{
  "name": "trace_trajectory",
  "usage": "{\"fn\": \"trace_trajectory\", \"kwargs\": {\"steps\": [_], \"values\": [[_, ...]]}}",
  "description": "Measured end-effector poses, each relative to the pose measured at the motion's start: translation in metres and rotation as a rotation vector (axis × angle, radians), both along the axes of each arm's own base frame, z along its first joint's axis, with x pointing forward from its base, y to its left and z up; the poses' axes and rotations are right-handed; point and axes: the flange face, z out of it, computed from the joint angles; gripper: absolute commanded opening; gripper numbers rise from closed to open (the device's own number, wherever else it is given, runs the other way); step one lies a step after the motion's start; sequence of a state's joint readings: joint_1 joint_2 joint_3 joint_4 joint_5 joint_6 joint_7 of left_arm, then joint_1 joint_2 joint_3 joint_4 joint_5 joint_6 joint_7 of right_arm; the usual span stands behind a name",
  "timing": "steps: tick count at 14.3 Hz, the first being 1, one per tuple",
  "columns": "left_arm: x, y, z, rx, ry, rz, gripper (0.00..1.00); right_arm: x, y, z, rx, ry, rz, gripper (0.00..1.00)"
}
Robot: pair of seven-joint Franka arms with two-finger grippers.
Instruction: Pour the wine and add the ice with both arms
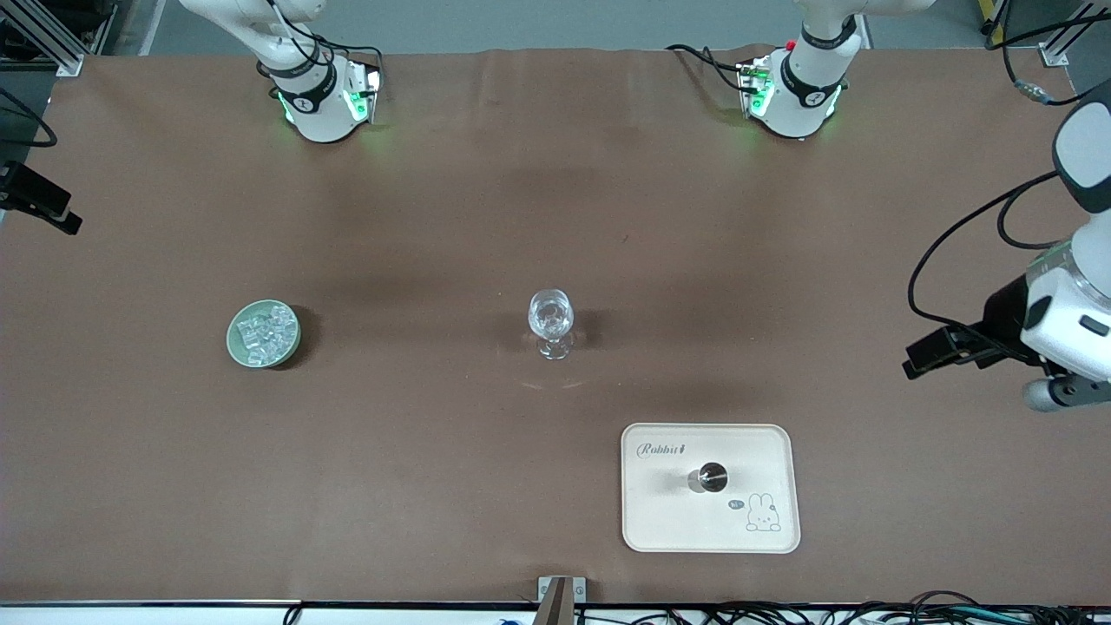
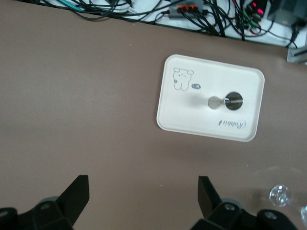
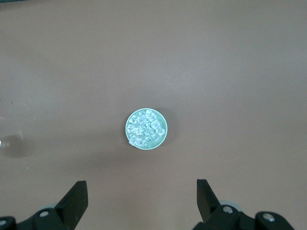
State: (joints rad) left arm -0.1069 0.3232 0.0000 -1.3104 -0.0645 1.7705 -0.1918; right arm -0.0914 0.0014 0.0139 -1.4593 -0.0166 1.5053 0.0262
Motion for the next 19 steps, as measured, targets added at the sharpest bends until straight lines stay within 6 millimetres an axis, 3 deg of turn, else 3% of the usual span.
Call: {"fn": "trace_trajectory", "kwargs": {"steps": [4, 9, 14, 19], "values": [[-0.039, 0.001, 0.01, 0.009, 0.022, -0.057, 1.0, 0.0, 0.001, 0.0, 0.0, 0.001, 0.002, 1.0], [-0.083, 0.0, 0.0, 0.061, 0.066, -0.085, 1.0, 0.0, 0.001, 0.0, 0.0, 0.002, 0.003, 1.0], [-0.089, 0.001, -0.006, 0.066, 0.084, -0.086, 1.0, 0.0, 0.001, -0.001, 0.0, 0.002, 0.004, 1.0], [-0.095, 0.002, 0.005, 0.07, 0.116, -0.1, 1.0, 0.0, 0.001, -0.001, 0.0, 0.003, 0.004, 1.0]]}}
